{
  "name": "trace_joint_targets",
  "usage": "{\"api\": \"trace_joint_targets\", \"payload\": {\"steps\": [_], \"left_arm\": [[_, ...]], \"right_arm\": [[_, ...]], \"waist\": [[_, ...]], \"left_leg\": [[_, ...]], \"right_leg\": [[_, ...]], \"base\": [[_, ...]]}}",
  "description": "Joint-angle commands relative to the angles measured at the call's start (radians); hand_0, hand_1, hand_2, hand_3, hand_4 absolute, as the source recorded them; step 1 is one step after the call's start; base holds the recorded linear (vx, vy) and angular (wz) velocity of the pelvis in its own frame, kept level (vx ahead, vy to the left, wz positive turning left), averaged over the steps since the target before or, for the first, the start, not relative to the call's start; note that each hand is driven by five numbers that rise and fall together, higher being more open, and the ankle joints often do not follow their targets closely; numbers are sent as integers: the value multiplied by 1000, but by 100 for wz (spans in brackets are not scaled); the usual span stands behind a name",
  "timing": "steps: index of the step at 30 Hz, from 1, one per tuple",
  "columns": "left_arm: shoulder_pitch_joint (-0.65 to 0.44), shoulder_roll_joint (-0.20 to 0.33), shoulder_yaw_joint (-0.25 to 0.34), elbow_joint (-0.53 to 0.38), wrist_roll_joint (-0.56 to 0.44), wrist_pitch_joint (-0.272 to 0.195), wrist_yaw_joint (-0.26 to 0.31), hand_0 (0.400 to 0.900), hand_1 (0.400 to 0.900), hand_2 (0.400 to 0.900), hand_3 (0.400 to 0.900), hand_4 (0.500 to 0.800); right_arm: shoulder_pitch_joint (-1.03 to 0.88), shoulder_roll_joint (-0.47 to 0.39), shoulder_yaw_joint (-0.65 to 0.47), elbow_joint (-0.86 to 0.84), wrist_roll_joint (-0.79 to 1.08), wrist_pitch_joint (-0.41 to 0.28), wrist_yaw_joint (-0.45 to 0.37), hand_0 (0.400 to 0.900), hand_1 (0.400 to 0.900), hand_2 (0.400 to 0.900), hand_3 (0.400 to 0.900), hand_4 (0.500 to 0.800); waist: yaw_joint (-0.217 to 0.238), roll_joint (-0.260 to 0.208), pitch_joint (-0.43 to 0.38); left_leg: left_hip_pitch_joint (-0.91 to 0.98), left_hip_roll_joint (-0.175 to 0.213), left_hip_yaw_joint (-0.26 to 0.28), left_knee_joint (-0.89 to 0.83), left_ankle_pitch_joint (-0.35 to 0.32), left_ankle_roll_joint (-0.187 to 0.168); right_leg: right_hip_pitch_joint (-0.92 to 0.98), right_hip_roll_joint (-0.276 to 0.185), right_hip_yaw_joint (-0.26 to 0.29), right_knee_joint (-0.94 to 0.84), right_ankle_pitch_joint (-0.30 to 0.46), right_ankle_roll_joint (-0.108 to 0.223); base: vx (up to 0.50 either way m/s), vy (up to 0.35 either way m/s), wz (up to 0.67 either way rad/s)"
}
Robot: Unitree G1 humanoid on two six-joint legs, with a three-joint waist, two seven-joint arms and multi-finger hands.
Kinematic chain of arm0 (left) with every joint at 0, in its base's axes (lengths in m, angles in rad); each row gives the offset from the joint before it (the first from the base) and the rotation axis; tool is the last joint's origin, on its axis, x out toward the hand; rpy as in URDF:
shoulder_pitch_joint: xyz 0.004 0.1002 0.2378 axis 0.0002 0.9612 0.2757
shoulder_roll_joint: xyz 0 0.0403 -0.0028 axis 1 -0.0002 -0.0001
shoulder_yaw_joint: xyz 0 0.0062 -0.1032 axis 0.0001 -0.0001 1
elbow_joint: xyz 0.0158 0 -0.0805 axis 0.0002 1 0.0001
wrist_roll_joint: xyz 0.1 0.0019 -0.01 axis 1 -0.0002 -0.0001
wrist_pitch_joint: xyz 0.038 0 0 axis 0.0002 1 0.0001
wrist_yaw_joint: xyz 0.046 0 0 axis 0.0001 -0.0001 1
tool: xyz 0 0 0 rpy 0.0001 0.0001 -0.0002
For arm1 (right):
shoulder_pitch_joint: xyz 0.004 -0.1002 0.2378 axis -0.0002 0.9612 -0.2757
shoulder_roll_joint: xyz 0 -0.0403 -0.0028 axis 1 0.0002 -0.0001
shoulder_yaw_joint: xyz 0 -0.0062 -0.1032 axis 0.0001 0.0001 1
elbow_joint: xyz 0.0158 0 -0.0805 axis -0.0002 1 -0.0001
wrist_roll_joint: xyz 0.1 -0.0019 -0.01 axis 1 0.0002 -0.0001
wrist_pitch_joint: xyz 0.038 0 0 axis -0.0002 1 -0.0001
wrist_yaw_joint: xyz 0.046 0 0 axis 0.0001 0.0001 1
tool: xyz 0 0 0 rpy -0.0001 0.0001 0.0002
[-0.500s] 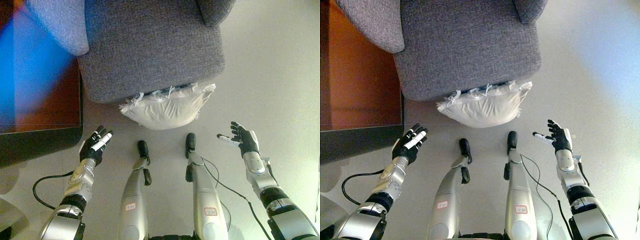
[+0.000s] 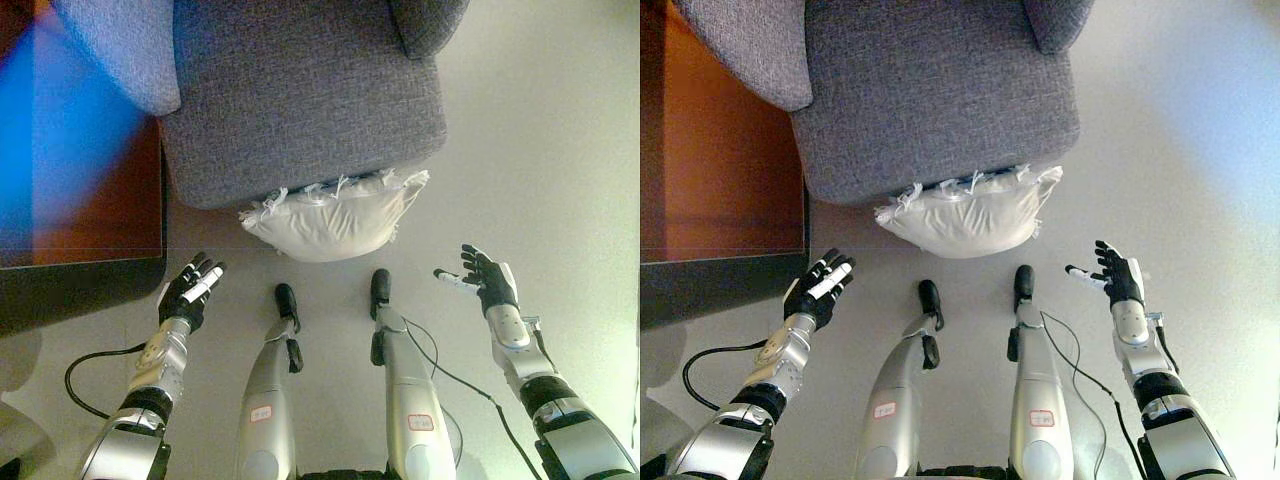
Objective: Pick up the pillow and put it on the sofa.
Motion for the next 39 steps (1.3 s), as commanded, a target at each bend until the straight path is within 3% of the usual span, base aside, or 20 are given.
{"api": "trace_joint_targets", "payload": {"steps": [1, 10, 17, 30, 39], "left_arm": [[-1, 93, 71, 29, -30, -44, 2, 900, 900, 900, 900, 800], [-2, 88, 57, 11, -1, -34, 7, 900, 900, 900, 900, 800], [-47, 106, 29, 4, 46, -34, 64, 900, 900, 900, 900, 800], [-237, 156, -28, 47, 73, 52, 176, 900, 900, 900, 900, 800], [-352, 175, -86, 57, 76, 83, 162, 900, 900, 900, 900, 800]], "right_arm": [[10, -37, -16, -21, 24, -52, -10, 900, 900, 900, 900, 800], [22, -30, -12, -31, 23, -58, -19, 900, 900, 900, 900, 800], [26, -36, 6, -86, 29, -43, -22, 900, 900, 900, 900, 800], [68, -27, 73, -266, 75, 2, -58, 900, 900, 900, 900, 800], [135, -19, 97, -347, 77, 5, -71, 900, 900, 900, 900, 800]], "waist": [[-2, -25, 1], [-4, -25, 1], [-16, -42, 1], [-62, -131, 1], [-94, -182, 1]], "left_leg": [[-55, -34, -38, 34, -46, -16], [-68, -34, -43, 63, -57, -12], [-103, -30, -49, 99, -66, -9], [-226, -19, -88, 267, -132, 13], [-281, -13, -115, 384, -189, 30]], "right_leg": [[-22, -1, -14, 118, -154, 14], [-35, 3, -13, 145, -165, 7], [-76, 14, -2, 180, -169, 1], [-203, 59, 2, 310, -191, -28], [-241, 72, 4, 378, -196, -33]], "base": [[0, 0, 0], [17, -5, 1], [44, -19, -4], [41, -70, -5], [35, -67, -6]]}}
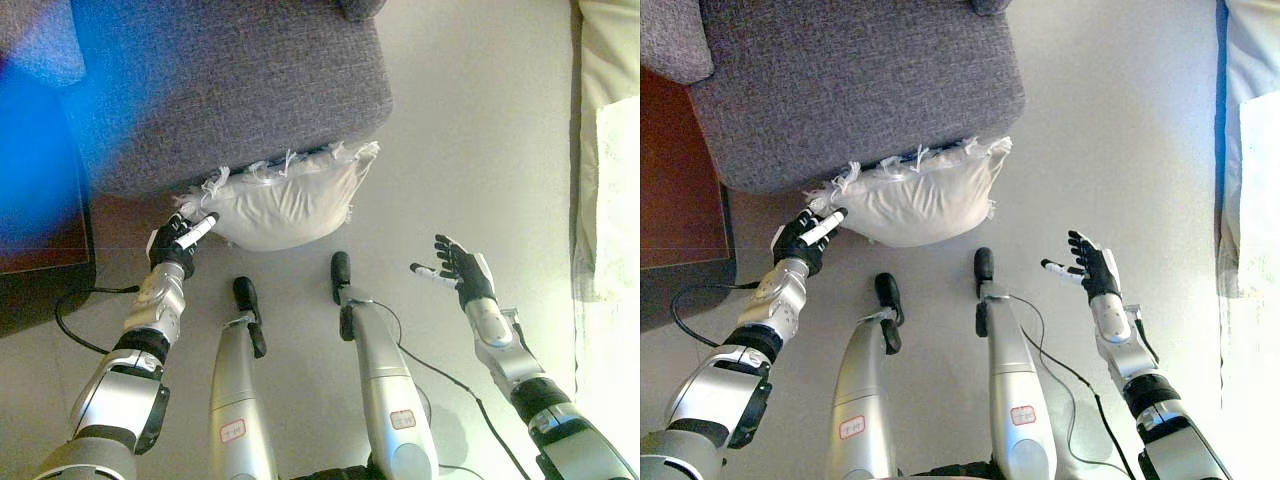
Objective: Pick up the pillow and put it on the sofa.
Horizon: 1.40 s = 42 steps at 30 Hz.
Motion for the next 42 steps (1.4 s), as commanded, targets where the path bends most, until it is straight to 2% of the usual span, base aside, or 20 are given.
{"api": "trace_joint_targets", "payload": {"steps": [1, 6, 7, 10, 11, 12, 14, 23, 24, 25, 42], "left_arm": [[-51, 98, -26, 4, 20, -21, -11, 900, 900, 900, 900, 800], [-110, 97, -71, -10, 5, 4, -20, 900, 900, 900, 900, 800], [-112, 93, -76, -10, 6, 6, -23, 900, 900, 900, 900, 800], [-141, 85, -97, -19, -12, 11, -17, 900, 900, 900, 900, 800], [-152, 86, -102, -21, -23, 11, -20, 900, 900, 900, 900, 800], [-154, 80, -107, -18, -27, 11, -25, 710, 710, 710, 710, 686], [-163, 73, -118, -21, -33, 4, -18, 400, 400, 400, 400, 500], [-180, 63, -132, 5, -8, 4, -18, 400, 400, 400, 400, 500], [-179, 62, -130, 9, -4, 1, -21, 400, 400, 400, 400, 500], [-181, 62, -130, 7, -6, 2, -21, 400, 400, 400, 400, 500], [-163, 52, -128, -2, 24, 1, -40, 400, 400, 400, 400, 500]], "right_arm": [[81, -21, -9, -141, 24, -29, -45, 900, 900, 900, 900, 800], [118, -14, 4, -180, 26, -34, -54, 900, 900, 900, 900, 800], [128, -13, 7, -180, 25, -39, -54, 900, 900, 900, 900, 800], [140, -8, 11, -186, 24, -47, -55, 900, 900, 900, 900, 800], [144, -6, 11, -188, 19, -51, -57, 900, 900, 900, 900, 800], [152, -4, 17, -188, 17, -54, -60, 900, 900, 900, 900, 800], [159, -2, 22, -191, 20, -59, -63, 900, 900, 900, 900, 800], [170, 8, 31, -187, 19, -71, -71, 900, 900, 900, 900, 800], [171, 9, 31, -186, 20, -74, -70, 900, 900, 900, 900, 800], [171, 9, 28, -188, 18, -75, -71, 900, 900, 900, 900, 800], [173, 18, 26, -187, 11, -55, -85, 900, 900, 900, 900, 800]], "waist": [[-6, -47, -1], [-23, -72, -1], [-23, -72, -1], [-33, -78, -1], [-38, -84, -1], [-38, -82, -1], [-42, -85, -1], [-51, -90, -1], [-52, -90, -1], [-56, -93, -1], [-49, -81, -1]], "left_leg": [[-43, -33, -20, 59, -62, 61], [-54, -33, -28, 91, -77, 65], [-38, -31, -37, 111, -122, 60], [-35, -28, -35, 108, -121, 57], [-47, -28, -24, 93, -82, 61], [-31, -25, -32, 114, -127, 56], [-32, -20, -31, 119, -129, 54], [-13, -13, -24, 113, -130, 48], [-11, -14, -23, 106, -125, 47], [-24, -14, -12, 89, -84, 52], [43, -17, 1, 31, -62, 42]], "right_leg": [[6, 24, -50, 84, -109, -9], [6, 28, -51, 84, -97, -4], [20, 34, -45, 103, -136, 6], [25, 36, -44, 91, -128, 10], [16, 33, -48, 68, -92, 1], [30, 38, -42, 90, -130, 11], [31, 39, -40, 88, -130, 13], [51, 38, -40, 74, -131, 15], [52, 38, -40, 69, -127, 15], [40, 33, -44, 49, -91, 5], [95, 31, -39, 17, -95, 7]], "base": [[31, -63, -10], [45, -65, -9], [110, -56, -9], [9, -51, -3], [6, -33, -4], [11, -35, -5], [50, -34, -5], [-1, -16, 0], [-98, -23, 5], [-95, -18, 6], [-10, 2, 0]]}}
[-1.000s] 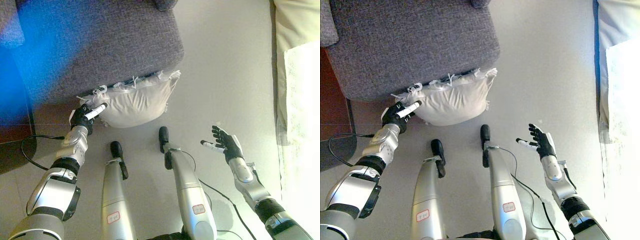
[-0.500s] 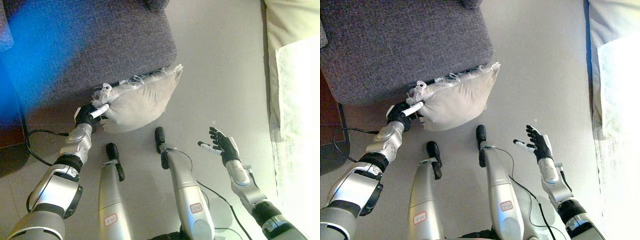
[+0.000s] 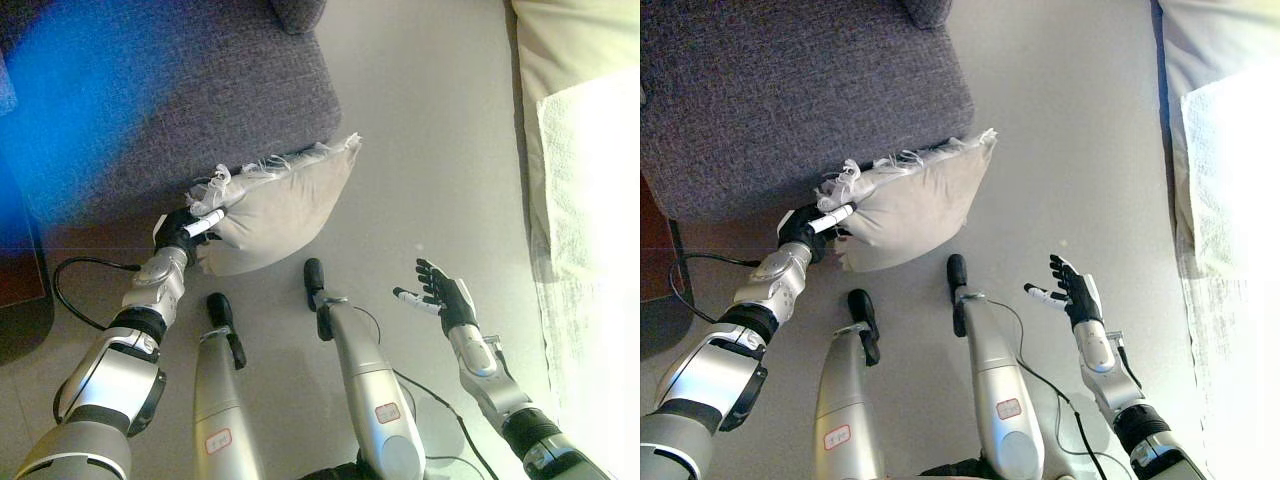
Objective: Pick up the pillow and put it on the sofa.
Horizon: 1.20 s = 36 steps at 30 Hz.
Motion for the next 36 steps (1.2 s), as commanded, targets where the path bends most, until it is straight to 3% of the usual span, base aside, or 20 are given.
{"api": "trace_joint_targets", "payload": {"steps": [1, 5, 10, 17, 22, 25, 29, 33, 36], "left_arm": [[-64, 5, 39, -43, 21, -65, -37, 400, 400, 400, 400, 500], [-31, -4, 42, -53, 46, -73, -53, 400, 400, 400, 400, 500], [90, -44, 60, -91, 157, -146, -79, 400, 400, 400, 400, 500], [353, -78, 81, -241, 266, -239, -113, 400, 400, 400, 400, 500], [531, -70, 162, -363, 324, -240, -122, 400, 400, 400, 400, 500], [601, -38, 204, -458, 373, -232, -131, 400, 400, 400, 400, 500], [617, 46, 255, -606, 394, -169, -143, 400, 400, 400, 400, 500], [539, 166, 282, -727, 373, -92, -159, 400, 400, 400, 400, 500], [428, 269, 283, -754, 341, -42, -185, 400, 400, 400, 400, 500]], "right_arm": [[45, -27, -32, -69, 5, -36, -42, 900, 900, 900, 900, 800], [40, -24, -37, -34, 2, -34, -43, 900, 900, 900, 900, 800], [28, -11, -64, 69, -36, -48, -31, 900, 900, 900, 900, 800], [49, -6, -120, 246, -95, -56, 29, 900, 900, 900, 900, 800], [70, -3, -183, 337, -144, -22, 81, 900, 900, 900, 900, 800], [95, -7, -223, 368, -164, 3, 106, 900, 900, 900, 900, 800], [115, -17, -252, 420, -179, 17, 135, 900, 900, 900, 900, 800], [120, -26, -256, 462, -184, 11, 150, 900, 900, 900, 900, 800], [121, -35, -249, 477, -185, 15, 158, 900, 900, 900, 900, 800]], "waist": [[19, -13, 0], [31, 7, 0], [59, 62, -9], [106, 134, -143], [156, 157, -251], [176, 165, -309], [192, 178, -378], [190, 190, -420], [180, 197, -445]], "left_leg": [[-12, -22, 35, 13, -18, 65], [52, -25, 46, -30, -3, 57], [207, -31, 66, -144, 40, 39], [430, -35, 100, -351, 105, 19], [586, -35, 122, -460, 128, 9], [663, -31, 137, -500, 128, 5], [736, -17, 160, -535, 122, 3], [786, -8, 174, -566, 119, 2], [810, 4, 188, -578, 117, -1]], "right_leg": [[76, 9, -25, -41, -56, 37], [129, 9, -23, -51, -72, 38], [281, 6, -29, -107, -96, 40], [506, -23, -46, -281, -81, 55], [694, -50, -91, -406, -62, 71], [787, -66, -114, -468, -51, 81], [861, -89, -145, -516, -40, 95], [902, -97, -157, -545, -35, 108], [919, -99, -164, -554, -34, 115]], "base": [[-51, 31, -2], [-53, 34, 0], [-68, 77, -3], [-3, 61, 0], [90, 45, -5], [147, 60, -1], [113, 62, -5], [50, 49, -6], [32, 15, -8]]}}
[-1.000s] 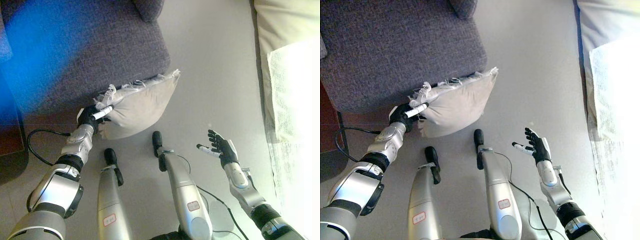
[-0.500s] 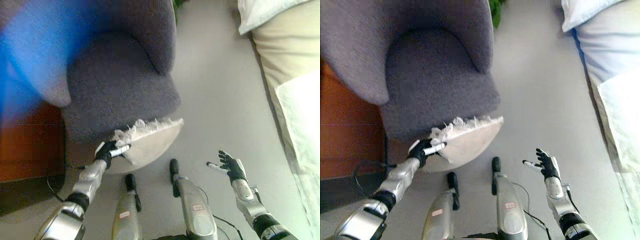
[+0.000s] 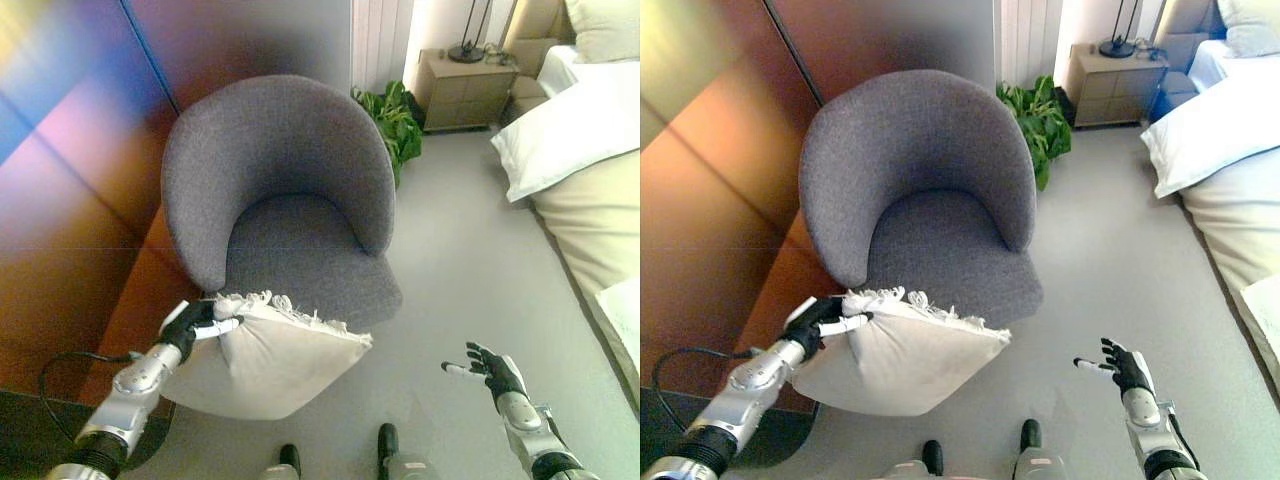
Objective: Pick up the pillow and put it on the sofa.
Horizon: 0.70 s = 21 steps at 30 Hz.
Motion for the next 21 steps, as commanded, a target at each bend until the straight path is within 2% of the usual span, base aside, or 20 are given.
{"api": "trace_joint_targets", "payload": {"steps": [1, 4, 6, 11, 14, 16, 19, 20, 21], "left_arm": [[-300, 141, 124, -109, -90, -86, -22, 400, 400, 400, 400, 500], [-437, 227, 79, -81, -127, -60, -44, 400, 400, 400, 400, 500], [-552, 270, 28, -20, -157, -51, -59, 400, 400, 400, 400, 500], [-821, 322, -128, 155, -249, -10, -115, 400, 400, 400, 400, 500], [-948, 321, -211, 254, -301, 36, -157, 400, 400, 400, 400, 500], [-1001, 305, -255, 316, -324, 69, -155, 400, 400, 400, 400, 500], [-1031, 255, -297, 424, -347, 121, -177, 400, 400, 400, 400, 500], [-1036, 234, -297, 451, -355, 151, -169, 400, 400, 400, 400, 500], [-1036, 210, -292, 496, -355, 173, -162, 659, 659, 659, 659, 655]], "right_arm": [[12, -55, -1, 17, 2, -37, 1, 900, 900, 900, 900, 800], [7, -69, 9, 37, 9, -42, 13, 900, 900, 900, 900, 800], [-2, -77, 20, 49, 10, -38, 20, 900, 900, 900, 900, 800], [-30, -92, 43, 91, 11, -52, 38, 900, 900, 900, 900, 800], [-41, -95, 56, 100, 3, -54, 44, 900, 900, 900, 900, 800], [-54, -99, 69, 98, 7, -51, 49, 900, 900, 900, 900, 800], [-70, -99, 85, 104, 1, -51, 54, 900, 900, 900, 900, 800], [-74, -97, 92, 101, 3, -47, 53, 900, 900, 900, 900, 800], [-79, -93, 99, 102, -2, -45, 53, 900, 900, 900, 900, 800]], "waist": [[-15, -37, -127], [-29, -29, -145], [-42, -23, -157], [-66, -8, -180], [-83, 1, -187], [-98, 7, -191], [-123, 13, -195], [-131, 13, -195], [-141, 12, -196]], "left_leg": [[-69, 6, 52, 69, -16, -3], [-47, 14, 64, 58, -18, -5], [-34, 17, 72, 55, -21, -5], [-9, 24, 92, 41, -26, -6], [3, 27, 105, 38, -29, -7], [11, 30, 117, 36, -31, -8], [18, 29, 122, 37, -36, -4], [20, 29, 125, 40, -39, -4], [22, 28, 127, 43, -43, -2]], "right_leg": [[65, -77, -46, 32, -110, 69], [77, -74, -45, 23, -109, 74], [81, -72, -40, 18, -108, 77], [86, -70, -29, 8, -101, 87], [83, -70, -21, 8, -98, 91], [80, -68, -15, 9, -98, 93], [74, -55, 9, 17, -103, 89], [72, -53, 14, 19, -105, 87], [71, -50, 20, 23, -108, 86]], "base": [[42, 12, -11], [45, 11, -10], [54, 3, -11], [55, -7, -16], [65, 3, -17], [76, 26, -17], [90, 50, -10], [94, 48, -8], [98, 44, -13]]}}
